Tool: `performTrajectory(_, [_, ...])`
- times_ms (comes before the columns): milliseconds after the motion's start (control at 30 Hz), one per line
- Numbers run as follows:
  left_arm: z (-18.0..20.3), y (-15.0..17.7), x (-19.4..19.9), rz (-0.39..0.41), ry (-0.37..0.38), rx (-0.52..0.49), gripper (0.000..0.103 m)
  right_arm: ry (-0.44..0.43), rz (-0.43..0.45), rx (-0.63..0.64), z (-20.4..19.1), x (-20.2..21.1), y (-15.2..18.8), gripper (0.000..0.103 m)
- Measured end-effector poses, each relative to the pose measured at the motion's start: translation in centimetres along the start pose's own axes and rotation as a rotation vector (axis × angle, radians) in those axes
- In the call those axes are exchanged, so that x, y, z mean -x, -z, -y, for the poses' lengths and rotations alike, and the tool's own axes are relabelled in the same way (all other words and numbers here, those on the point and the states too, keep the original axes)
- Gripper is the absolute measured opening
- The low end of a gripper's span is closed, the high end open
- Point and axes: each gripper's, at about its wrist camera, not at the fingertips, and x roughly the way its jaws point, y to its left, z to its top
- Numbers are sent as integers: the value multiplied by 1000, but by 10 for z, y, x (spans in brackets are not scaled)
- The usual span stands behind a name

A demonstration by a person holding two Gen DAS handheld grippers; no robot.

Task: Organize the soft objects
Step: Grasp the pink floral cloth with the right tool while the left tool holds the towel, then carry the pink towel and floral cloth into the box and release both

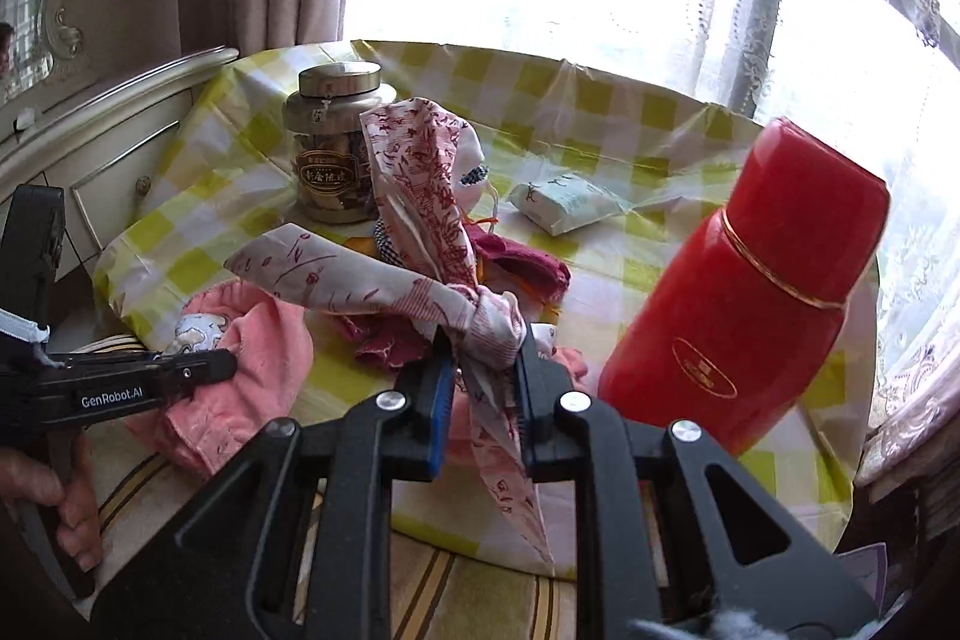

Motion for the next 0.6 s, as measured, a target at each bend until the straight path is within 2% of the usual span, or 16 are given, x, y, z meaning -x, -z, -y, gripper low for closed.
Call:
performTrajectory(267, [27, 6, 14, 21, 64, -64, 15, 36, -34, -156, 55, 44, 36, 21])
performTrajectory(600, [87, 30, 18, -18, 151, -198, 15, 155, -79, -298, 120, 89, 76, 21])
